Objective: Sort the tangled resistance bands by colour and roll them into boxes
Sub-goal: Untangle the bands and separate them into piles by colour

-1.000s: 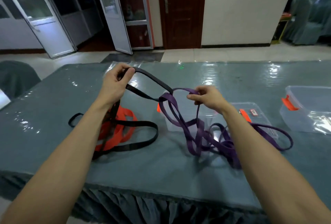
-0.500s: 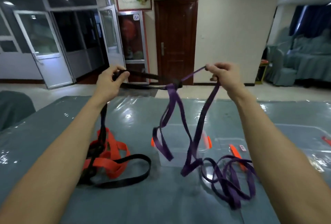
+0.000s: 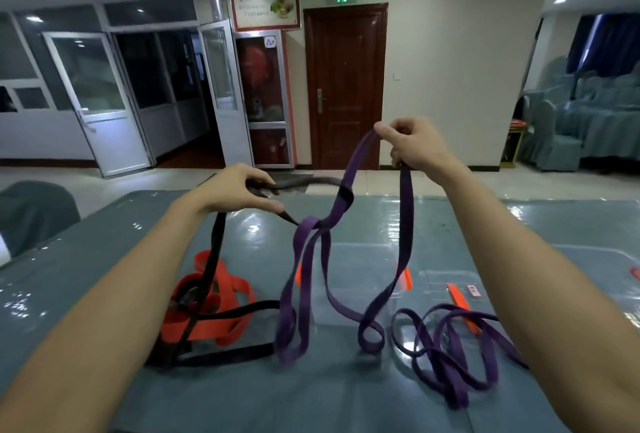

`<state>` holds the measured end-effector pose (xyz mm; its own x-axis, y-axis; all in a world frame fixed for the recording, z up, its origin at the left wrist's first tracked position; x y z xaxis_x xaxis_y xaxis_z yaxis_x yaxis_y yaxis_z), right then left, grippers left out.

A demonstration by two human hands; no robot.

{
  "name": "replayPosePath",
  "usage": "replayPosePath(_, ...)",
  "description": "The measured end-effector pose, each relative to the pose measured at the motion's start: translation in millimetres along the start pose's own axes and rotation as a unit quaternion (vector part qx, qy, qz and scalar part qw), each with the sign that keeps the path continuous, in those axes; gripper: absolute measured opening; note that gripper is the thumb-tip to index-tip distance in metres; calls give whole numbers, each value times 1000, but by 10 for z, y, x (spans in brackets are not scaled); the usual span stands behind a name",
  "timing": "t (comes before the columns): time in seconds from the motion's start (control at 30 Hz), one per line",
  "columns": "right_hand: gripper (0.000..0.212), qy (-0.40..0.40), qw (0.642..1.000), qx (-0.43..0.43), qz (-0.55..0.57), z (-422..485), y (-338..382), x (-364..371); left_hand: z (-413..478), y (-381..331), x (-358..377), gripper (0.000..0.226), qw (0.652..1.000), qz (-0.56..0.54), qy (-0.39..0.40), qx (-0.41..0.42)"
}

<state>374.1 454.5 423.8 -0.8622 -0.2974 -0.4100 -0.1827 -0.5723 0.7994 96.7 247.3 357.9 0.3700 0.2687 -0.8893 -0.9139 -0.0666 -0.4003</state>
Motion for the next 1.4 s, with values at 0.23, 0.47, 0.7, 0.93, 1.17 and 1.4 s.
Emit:
replayPosePath(0.23,44,-83,996,27,-35,-29,-275,-241,-66,-31,-230,23,996,43,-78,7)
replayPosePath(0.47,43,-204,972,111,-39,-253,-694,-671,-227,-83,-503,18,989,30,-142,26)
replayPosePath(0.7,36,-263,946,180,-59,-763,-1521,-927,-357,159,-410,21,986,23,-164,11)
replayPosePath(0.93,41,-191,962,172,-91,-908,-1798,-651,-286,135,140,13,990,110,-77,46)
replayPosePath(1.17,26,164,932,183,-265,-1053,-2019,513,-108,-51,520,12,995,62,-27,70)
replayPosePath(1.4,37,311,863,169,-361,-1663,-2407,1514,-234,-126,779,14,997,41,4,71)
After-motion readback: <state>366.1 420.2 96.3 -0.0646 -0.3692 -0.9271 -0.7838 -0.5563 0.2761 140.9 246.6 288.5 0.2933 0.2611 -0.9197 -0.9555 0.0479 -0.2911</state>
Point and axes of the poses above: each hand's wrist, its own z-axis towards the middle knuckle, its own x-axis out of the palm, y = z × x, the point moved 10 cm from there along z, towards the middle knuckle, and after that the axes turned 4 degrees about x, right-handed, at the moved point
